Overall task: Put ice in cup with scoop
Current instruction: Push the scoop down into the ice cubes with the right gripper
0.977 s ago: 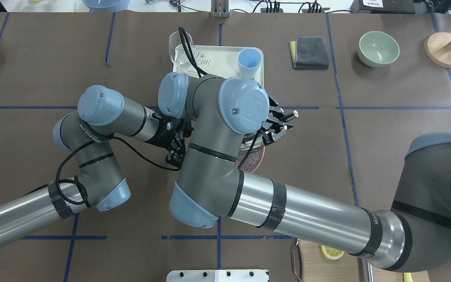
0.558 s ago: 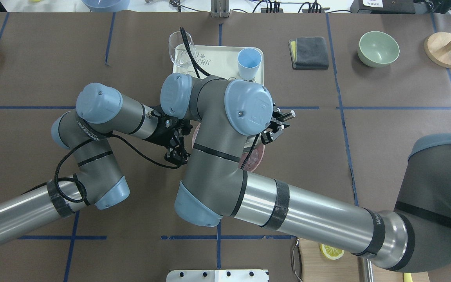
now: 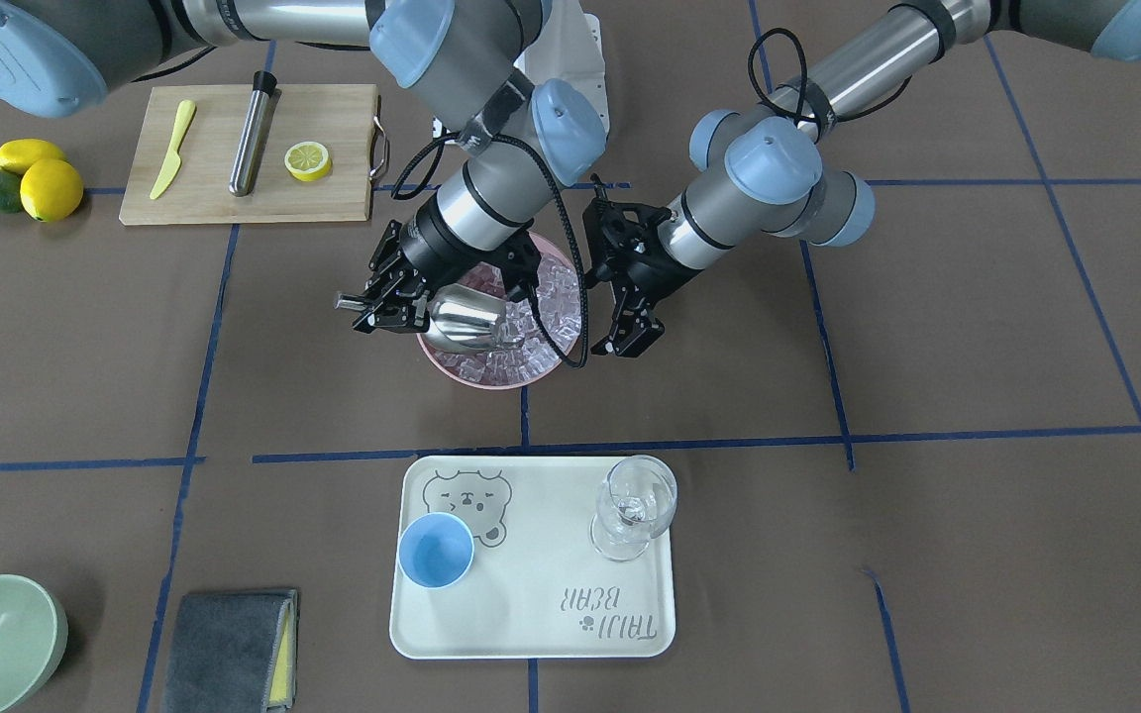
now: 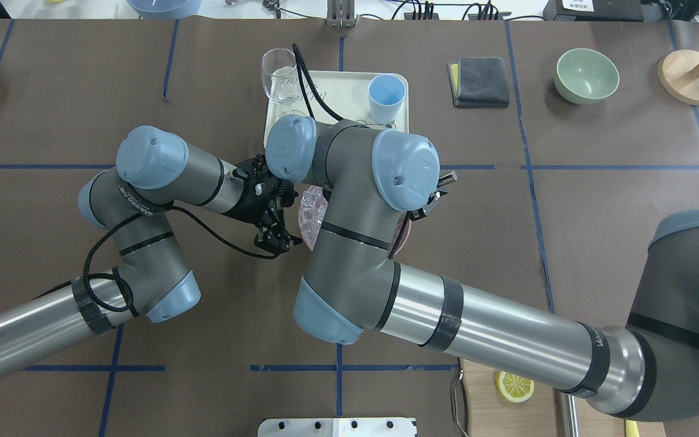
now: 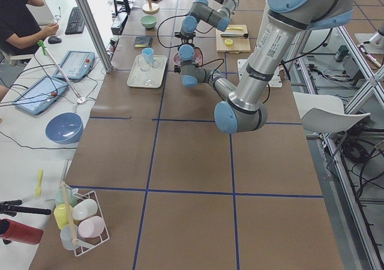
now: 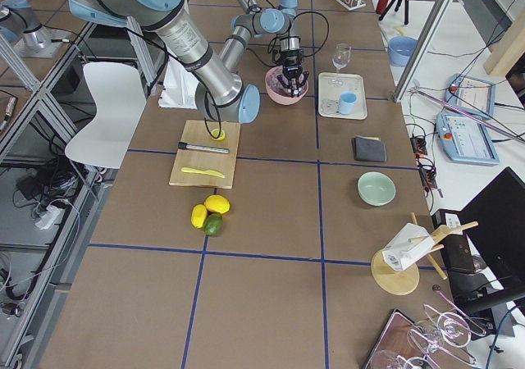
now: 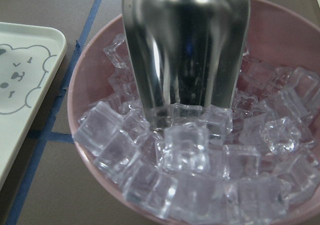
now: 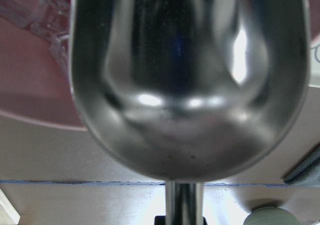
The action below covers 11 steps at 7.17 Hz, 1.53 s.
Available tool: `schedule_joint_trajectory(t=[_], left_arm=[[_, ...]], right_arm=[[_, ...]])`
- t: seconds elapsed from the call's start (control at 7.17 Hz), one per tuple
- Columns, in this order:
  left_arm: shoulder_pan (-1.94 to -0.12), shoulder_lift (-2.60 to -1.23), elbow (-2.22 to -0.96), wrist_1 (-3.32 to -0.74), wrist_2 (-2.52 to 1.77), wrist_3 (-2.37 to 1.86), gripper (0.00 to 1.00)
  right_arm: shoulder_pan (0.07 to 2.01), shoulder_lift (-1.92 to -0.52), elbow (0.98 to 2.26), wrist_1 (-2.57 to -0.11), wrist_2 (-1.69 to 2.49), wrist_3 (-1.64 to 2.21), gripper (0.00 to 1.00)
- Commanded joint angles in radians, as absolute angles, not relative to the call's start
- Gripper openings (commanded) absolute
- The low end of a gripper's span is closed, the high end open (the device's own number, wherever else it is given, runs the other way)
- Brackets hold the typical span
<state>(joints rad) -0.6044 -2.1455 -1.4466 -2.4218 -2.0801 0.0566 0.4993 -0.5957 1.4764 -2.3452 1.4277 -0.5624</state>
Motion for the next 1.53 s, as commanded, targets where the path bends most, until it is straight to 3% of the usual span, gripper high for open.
schedule_joint_trajectory(t=[0.0, 0.56, 1.4], left_arm=[[-0.609, -2.146, -1.447, -2.421, -2.080, 0.057, 0.99], [-0.611, -2.148, -1.450, -2.421, -2.080, 0.058, 0.99], [-0.626, -2.149, -1.470, -2.410, -2.080, 0.060, 0.99]], right_arm=[[0.512, -0.627, 1.485, -2.251, 1.437, -0.566, 0.00], [0.549, -0.799, 1.633, -2.079, 1.547, -0.566, 0.00], [0.580, -0.838, 1.632, -1.896, 1.705, -0.561, 0.00]])
